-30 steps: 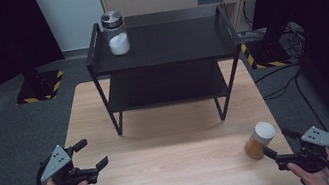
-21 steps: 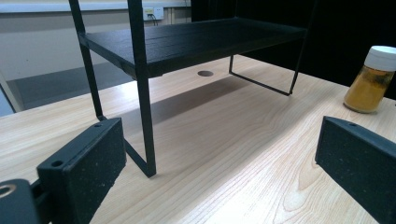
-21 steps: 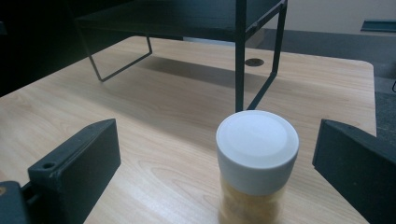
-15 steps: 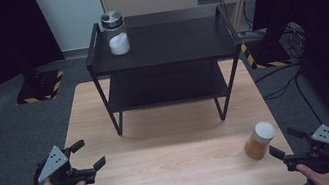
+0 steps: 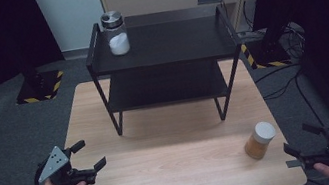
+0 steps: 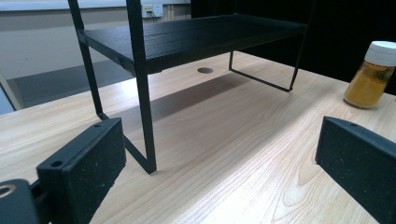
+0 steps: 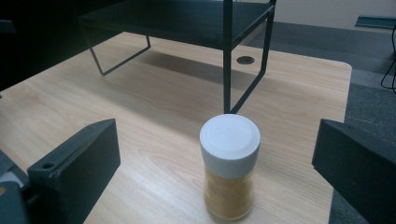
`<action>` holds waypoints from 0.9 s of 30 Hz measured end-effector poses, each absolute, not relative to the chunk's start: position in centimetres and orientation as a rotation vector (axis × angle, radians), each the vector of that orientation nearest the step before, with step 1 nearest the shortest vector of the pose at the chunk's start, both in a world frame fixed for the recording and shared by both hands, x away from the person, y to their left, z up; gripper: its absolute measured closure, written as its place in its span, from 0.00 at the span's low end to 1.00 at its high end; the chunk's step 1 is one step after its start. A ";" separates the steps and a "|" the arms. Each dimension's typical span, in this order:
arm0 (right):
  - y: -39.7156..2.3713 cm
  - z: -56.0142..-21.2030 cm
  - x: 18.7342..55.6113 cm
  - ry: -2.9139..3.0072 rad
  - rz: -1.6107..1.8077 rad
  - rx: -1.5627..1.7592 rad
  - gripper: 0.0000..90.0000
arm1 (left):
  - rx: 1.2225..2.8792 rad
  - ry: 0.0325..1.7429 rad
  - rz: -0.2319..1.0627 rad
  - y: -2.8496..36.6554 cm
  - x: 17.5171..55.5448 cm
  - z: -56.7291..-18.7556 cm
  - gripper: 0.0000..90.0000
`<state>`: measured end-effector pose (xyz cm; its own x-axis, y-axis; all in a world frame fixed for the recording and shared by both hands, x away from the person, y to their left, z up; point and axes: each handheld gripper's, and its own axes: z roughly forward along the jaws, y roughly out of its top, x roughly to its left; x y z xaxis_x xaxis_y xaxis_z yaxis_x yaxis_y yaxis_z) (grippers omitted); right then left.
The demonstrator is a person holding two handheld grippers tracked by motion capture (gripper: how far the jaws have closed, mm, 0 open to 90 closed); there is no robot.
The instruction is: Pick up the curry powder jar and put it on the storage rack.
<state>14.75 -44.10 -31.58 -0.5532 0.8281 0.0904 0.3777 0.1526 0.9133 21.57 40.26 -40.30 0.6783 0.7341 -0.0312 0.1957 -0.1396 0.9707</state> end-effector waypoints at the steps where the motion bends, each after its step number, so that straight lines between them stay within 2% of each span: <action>1: -44.2 -31.3 14.7 2.005 1.374 1.143 0.01 | 1.684 0.761 0.553 40.3 21.6 -40.3 0.00; 9: -44.9 -30.4 15.4 2.036 1.360 1.149 0.02 | 1.687 0.758 0.553 40.2 21.6 -40.3 0.01; 27: -42.8 -32.3 20.0 2.132 1.244 1.237 0.04 | 1.704 0.760 0.547 40.1 21.8 -40.3 0.01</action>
